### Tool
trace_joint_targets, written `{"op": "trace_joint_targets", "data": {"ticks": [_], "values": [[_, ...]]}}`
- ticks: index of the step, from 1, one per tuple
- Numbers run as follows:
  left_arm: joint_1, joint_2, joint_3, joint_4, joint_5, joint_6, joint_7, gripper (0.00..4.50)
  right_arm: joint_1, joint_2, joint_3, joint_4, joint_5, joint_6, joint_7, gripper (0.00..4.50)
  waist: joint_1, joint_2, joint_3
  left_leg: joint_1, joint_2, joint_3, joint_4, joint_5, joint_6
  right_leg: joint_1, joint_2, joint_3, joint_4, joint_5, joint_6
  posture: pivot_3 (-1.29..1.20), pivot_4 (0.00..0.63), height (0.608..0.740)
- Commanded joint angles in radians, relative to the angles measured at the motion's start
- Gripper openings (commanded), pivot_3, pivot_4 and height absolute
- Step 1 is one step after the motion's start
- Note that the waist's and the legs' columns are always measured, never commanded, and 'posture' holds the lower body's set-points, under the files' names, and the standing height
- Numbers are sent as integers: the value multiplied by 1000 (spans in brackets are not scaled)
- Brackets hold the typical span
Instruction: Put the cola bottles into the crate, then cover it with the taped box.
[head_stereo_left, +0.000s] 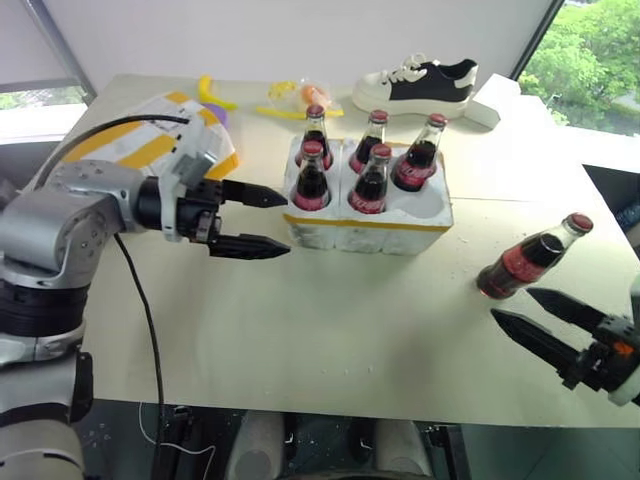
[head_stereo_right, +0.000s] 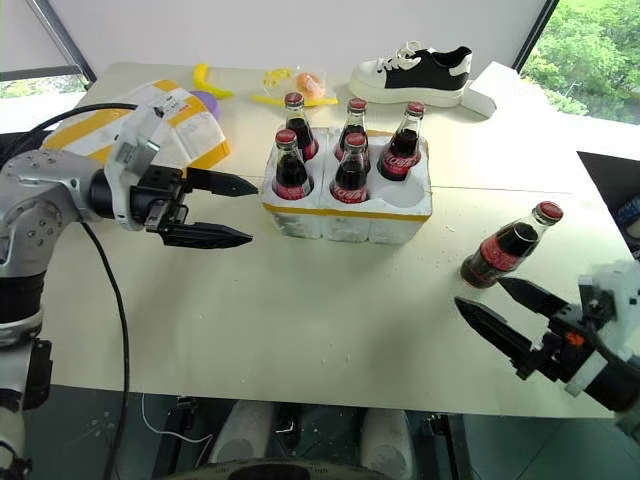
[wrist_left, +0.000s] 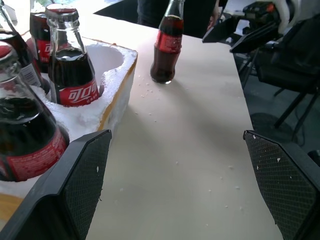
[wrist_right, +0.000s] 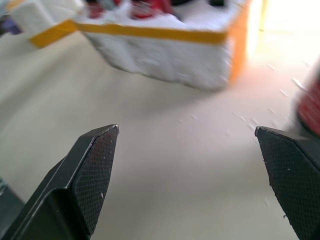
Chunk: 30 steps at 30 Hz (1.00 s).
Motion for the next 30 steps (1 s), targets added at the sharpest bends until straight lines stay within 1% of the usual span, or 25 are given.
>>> {"op": "trace_joint_targets", "data": {"ticks": [1,6,8,12,17,21,30], "values": [[-38,-18,-16,1,15,-37,28,4440,4,15,26,59,-138,-110,19,4500,0,0,0,0,0,0,0,0,0,0,0,0,0,0,0,0,150,740],[-57,-32,-21,16,17,-45,46,4440,-98,28,85,165,-251,-206,-28,4500,-3,1,0,0,0,0,0,0,0,-1,1,0,0,0,0,0,150,740],[-55,-36,-20,10,17,-51,55,4440,-158,52,112,192,-263,-245,-43,4500,-3,1,0,0,0,0,-1,0,0,-1,1,0,0,0,0,0,150,740],[-66,-52,-19,5,17,-39,99,4440,-216,76,186,230,-325,-295,-51,4500,-1,3,-1,0,-1,0,0,1,-1,-1,1,0,0,0,0,0,150,740],[-73,-44,-12,-4,7,-32,111,4440,-282,83,257,297,-372,-329,-62,4500,-2,3,-1,0,-1,0,0,1,-2,0,0,0,0,0,0,0,150,740],[-64,-34,-8,-20,1,-28,119,4440,-332,87,296,362,-400,-350,-57,4500,-3,3,-1,0,-1,0,0,3,-5,-1,1,0,1,0,0,0,150,740],[-53,-26,5,-67,-32,3,153,4440,-462,90,382,508,-444,-382,-43,4500,-3,4,-1,0,-1,0,0,3,-5,0,1,0,1,0,0,0,150,740]]}}
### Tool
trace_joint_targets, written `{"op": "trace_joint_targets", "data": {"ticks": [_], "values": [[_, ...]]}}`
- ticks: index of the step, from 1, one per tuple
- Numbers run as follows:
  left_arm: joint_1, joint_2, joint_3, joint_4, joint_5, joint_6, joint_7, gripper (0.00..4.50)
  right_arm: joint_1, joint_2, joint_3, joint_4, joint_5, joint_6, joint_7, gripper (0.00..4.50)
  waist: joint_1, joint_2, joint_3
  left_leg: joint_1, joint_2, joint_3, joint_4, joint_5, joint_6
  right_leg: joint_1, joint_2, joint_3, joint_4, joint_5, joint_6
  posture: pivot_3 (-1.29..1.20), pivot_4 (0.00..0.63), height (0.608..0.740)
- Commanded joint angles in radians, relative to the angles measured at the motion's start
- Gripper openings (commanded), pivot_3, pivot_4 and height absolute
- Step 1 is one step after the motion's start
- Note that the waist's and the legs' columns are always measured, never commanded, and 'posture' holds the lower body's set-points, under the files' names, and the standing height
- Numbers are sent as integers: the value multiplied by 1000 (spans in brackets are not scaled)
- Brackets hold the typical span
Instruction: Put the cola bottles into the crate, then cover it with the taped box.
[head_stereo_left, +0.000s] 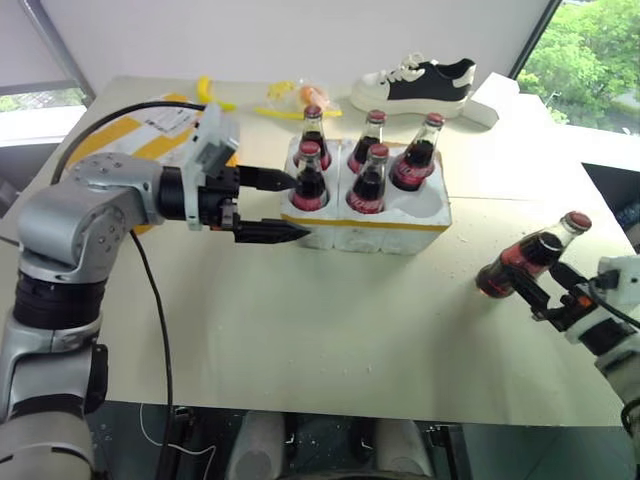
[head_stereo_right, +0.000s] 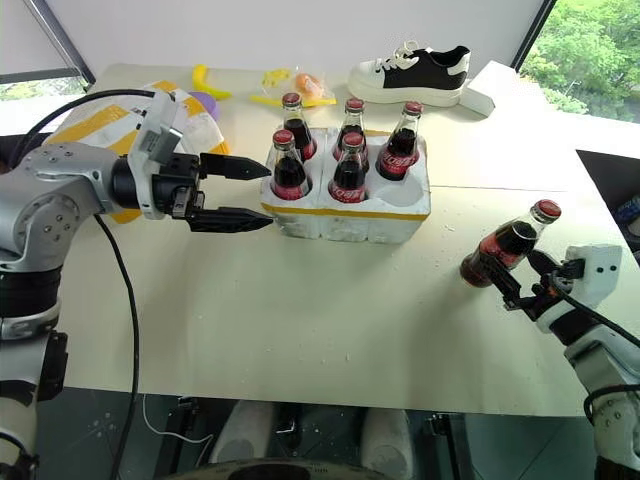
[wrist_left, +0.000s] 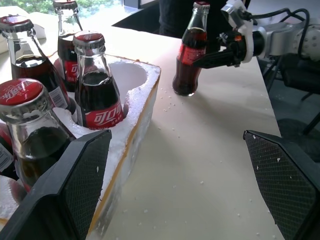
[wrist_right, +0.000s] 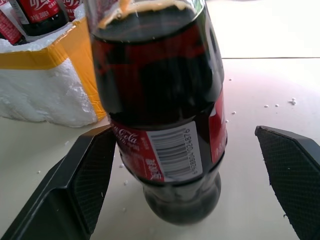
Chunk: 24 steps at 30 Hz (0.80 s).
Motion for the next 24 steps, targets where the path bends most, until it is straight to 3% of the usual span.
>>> {"op": "trace_joint_targets", "data": {"ticks": [1,5,7,10,17,24], "values": [[-8,13,34,-43,-32,11,12,4440,-44,4,9,38,-17,-32,4,4500,0,0,0,0,0,0,0,0,0,0,0,0,0,0,0,0,150,740],[-5,15,34,-53,-43,18,22,4440,-103,3,34,100,-34,-50,11,4500,0,0,0,0,0,0,0,0,-1,0,0,0,0,0,0,0,150,740],[-4,16,32,-54,-46,19,23,4500,-118,4,36,116,-34,-56,17,3965,1,0,0,0,0,0,0,0,-1,0,0,0,0,0,0,0,150,740],[-7,17,31,-56,-51,21,26,4500,-122,3,27,103,-14,-50,28,2808,2,0,0,0,0,0,0,0,-1,0,0,0,0,0,0,0,150,740],[-1,18,27,-61,-54,18,34,4500,-193,-42,-23,12,64,-13,8,2852,-2,2,1,0,0,1,0,1,-1,0,0,0,0,0,0,0,150,740],[16,23,40,-70,-53,15,57,4500,-460,-73,53,-76,184,104,-74,2852,-27,7,2,0,0,0,-1,1,-2,-1,0,0,1,0,0,0,150,740]]}}
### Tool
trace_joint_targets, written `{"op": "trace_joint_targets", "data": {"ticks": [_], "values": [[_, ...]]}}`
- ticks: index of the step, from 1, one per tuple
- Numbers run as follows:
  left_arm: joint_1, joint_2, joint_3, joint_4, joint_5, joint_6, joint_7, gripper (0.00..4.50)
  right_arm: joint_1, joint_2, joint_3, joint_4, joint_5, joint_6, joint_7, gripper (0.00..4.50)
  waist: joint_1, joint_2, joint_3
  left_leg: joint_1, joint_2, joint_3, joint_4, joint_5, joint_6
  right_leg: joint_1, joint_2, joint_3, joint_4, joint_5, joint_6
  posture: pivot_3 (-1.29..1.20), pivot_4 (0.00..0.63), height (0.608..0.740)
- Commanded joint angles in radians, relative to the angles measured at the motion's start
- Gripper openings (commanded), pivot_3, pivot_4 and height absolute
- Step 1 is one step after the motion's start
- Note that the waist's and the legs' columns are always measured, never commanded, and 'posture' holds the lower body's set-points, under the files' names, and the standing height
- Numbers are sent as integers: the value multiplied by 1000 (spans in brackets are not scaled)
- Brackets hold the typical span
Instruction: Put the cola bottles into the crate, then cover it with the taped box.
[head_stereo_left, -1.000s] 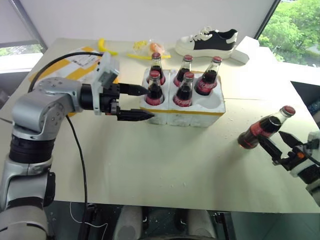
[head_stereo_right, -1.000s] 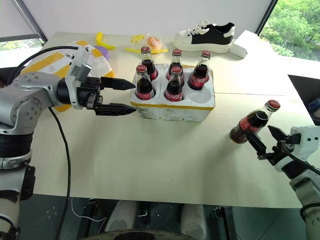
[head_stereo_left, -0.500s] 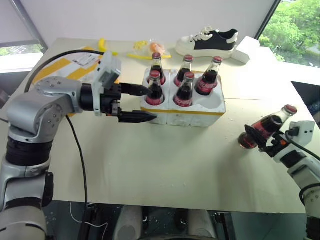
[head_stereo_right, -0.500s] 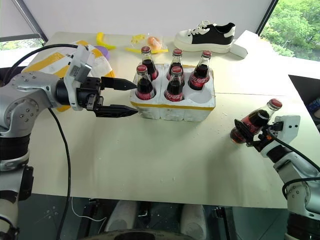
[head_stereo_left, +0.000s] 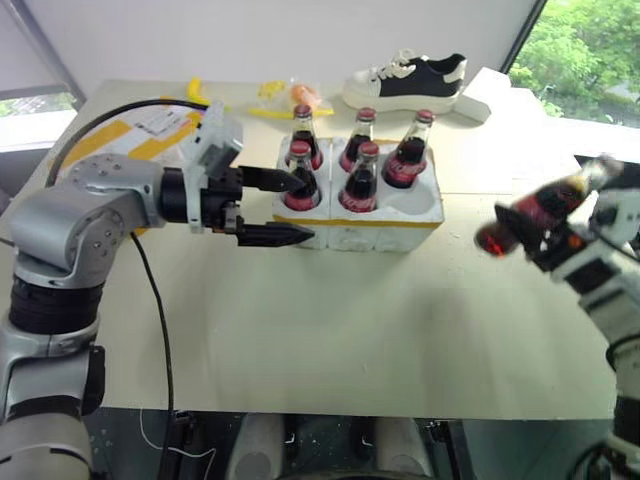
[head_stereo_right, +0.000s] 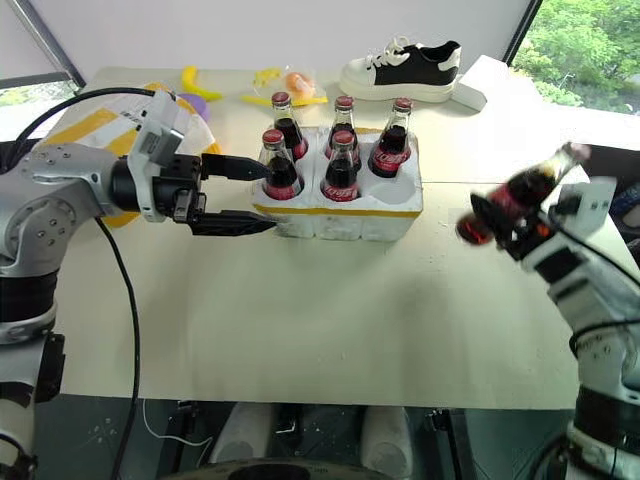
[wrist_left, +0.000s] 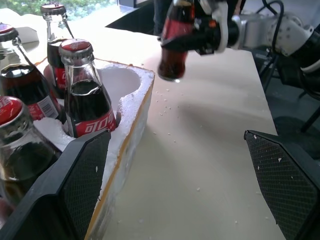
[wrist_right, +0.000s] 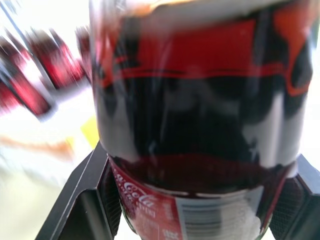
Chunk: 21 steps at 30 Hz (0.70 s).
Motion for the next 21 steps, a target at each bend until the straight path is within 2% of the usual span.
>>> {"op": "trace_joint_targets", "data": {"ticks": [1,5,13,17,21], "values": [[9,14,39,-30,-13,-7,14,4500,-133,-6,24,-86,82,29,-34,2852,-3,0,0,0,0,0,0,0,0,0,1,0,0,0,0,0,150,740],[26,19,52,-44,-21,-4,30,4500,-244,12,127,-87,75,53,-31,2852,0,0,0,0,0,0,0,0,0,0,0,0,0,0,0,0,150,740],[51,28,83,-77,-41,7,68,4500,-337,27,359,35,-109,25,26,2852,3,0,0,-1,0,0,0,0,0,0,-1,0,-1,0,0,0,150,740],[62,35,97,-87,-51,11,86,4500,-348,22,418,72,-181,-9,79,2852,0,-1,-1,-1,0,0,0,0,0,0,0,0,-1,0,0,0,150,740],[70,37,105,-97,-62,15,104,4500,-360,44,425,96,-208,-20,93,2852,0,-2,-1,0,0,1,0,0,0,1,0,0,-1,0,0,0,150,740]]}}
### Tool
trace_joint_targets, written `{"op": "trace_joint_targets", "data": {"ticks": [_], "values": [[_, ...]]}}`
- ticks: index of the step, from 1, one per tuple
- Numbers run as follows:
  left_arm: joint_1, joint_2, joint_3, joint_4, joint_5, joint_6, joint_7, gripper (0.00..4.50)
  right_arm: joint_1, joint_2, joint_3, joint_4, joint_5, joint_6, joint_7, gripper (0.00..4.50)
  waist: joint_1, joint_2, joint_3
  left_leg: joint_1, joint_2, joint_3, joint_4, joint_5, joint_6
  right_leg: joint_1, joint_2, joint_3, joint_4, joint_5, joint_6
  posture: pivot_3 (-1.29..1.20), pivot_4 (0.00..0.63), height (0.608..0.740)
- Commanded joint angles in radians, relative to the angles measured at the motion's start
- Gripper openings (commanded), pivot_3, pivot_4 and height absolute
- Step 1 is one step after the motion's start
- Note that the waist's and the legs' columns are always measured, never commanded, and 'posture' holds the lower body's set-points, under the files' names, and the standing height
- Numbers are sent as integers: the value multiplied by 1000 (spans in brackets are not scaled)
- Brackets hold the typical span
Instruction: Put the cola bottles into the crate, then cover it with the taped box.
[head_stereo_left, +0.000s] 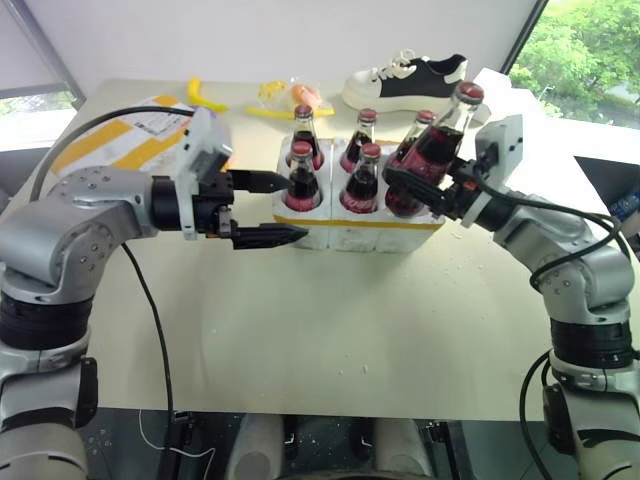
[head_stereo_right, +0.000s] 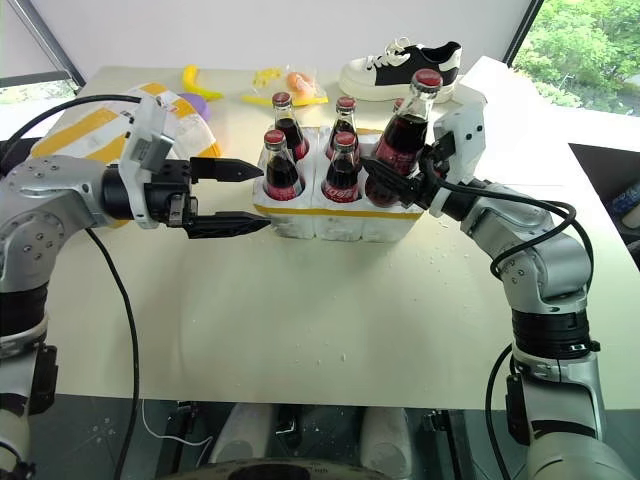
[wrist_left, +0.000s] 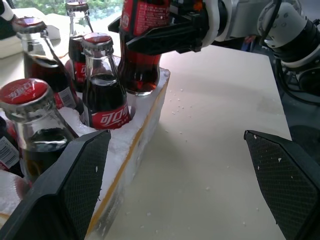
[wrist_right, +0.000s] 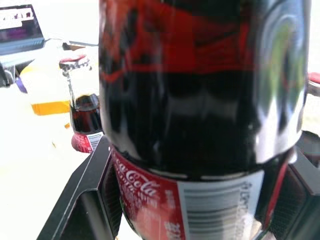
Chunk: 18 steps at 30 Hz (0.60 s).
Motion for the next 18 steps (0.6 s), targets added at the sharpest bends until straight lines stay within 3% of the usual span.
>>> {"op": "trace_joint_targets", "data": {"ticks": [1,11,18], "values": [[1,18,40,-38,-20,0,14,4500,-23,8,-1,33,-35,-9,5,2852,0,0,0,0,0,0,0,0,0,0,0,0,0,0,0,0,150,740],[4,24,34,-42,-28,-9,30,4500,-116,34,-67,245,-52,-17,-17,2852,2,0,0,0,0,0,0,0,0,0,0,0,0,0,0,0,150,740],[-8,31,28,-29,-19,-19,19,4500,-65,14,-43,228,-84,-20,22,2852,2,0,0,0,0,0,0,0,0,0,0,0,0,0,0,0,150,740]]}}
